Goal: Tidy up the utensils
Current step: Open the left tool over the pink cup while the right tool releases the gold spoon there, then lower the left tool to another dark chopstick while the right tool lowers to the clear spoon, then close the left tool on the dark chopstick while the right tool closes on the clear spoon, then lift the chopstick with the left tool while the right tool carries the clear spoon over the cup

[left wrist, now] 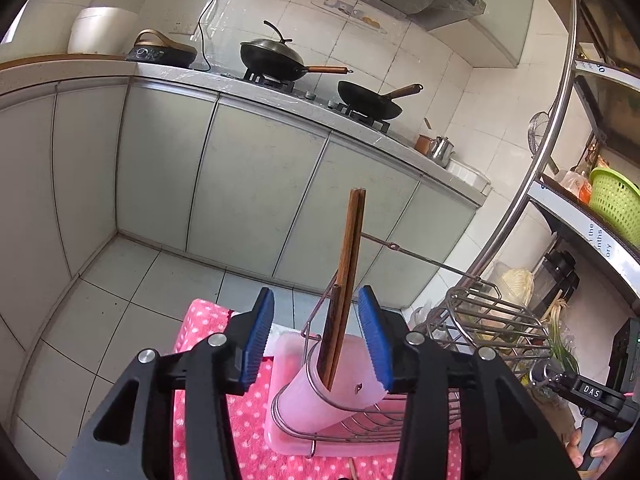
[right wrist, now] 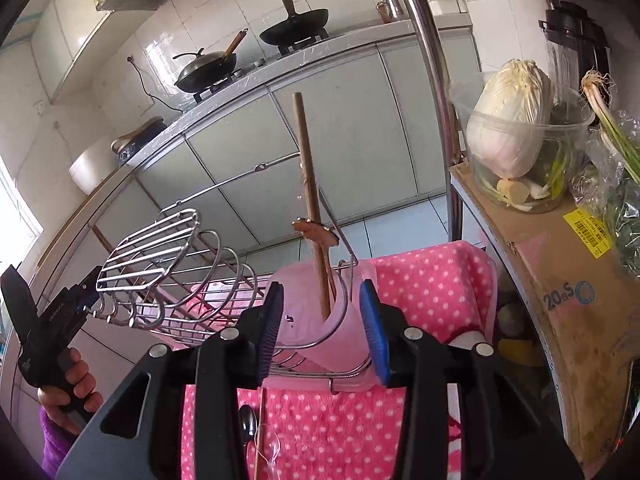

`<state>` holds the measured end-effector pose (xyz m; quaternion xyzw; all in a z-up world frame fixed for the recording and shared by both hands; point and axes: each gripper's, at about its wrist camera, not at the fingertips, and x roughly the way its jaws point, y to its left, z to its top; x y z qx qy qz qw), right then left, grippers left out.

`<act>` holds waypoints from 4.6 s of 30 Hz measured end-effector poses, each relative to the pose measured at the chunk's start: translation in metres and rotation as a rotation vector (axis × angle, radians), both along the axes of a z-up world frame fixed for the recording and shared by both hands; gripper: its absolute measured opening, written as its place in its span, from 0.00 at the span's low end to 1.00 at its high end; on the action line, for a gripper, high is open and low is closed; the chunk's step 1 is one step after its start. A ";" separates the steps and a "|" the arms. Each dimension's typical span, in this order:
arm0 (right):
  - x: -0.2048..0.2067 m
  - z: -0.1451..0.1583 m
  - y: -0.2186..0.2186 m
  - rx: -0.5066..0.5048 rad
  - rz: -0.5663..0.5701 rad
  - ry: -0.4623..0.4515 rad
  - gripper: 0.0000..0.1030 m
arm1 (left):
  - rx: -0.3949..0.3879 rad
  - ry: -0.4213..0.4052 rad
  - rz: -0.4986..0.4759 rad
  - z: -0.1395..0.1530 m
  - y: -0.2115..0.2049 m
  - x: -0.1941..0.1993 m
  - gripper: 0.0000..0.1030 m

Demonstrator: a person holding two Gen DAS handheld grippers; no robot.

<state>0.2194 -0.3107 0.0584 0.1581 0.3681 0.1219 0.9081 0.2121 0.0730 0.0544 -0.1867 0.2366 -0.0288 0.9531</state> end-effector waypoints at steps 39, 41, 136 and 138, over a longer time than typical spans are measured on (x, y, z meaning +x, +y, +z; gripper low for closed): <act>-0.048 -0.160 0.114 -0.046 0.295 0.338 0.03 | -0.042 0.633 -0.261 -0.143 -0.062 -0.066 0.15; -0.051 -0.155 0.102 -0.034 0.265 0.323 0.03 | -0.066 0.677 -0.269 -0.151 -0.064 -0.058 0.14; -0.118 -0.034 0.030 0.040 0.051 -0.091 0.05 | 0.058 0.060 -0.214 -0.032 -0.027 -0.127 0.04; -0.122 -0.019 0.028 0.042 0.038 -0.134 0.05 | 0.067 0.011 -0.204 -0.017 -0.025 -0.133 0.04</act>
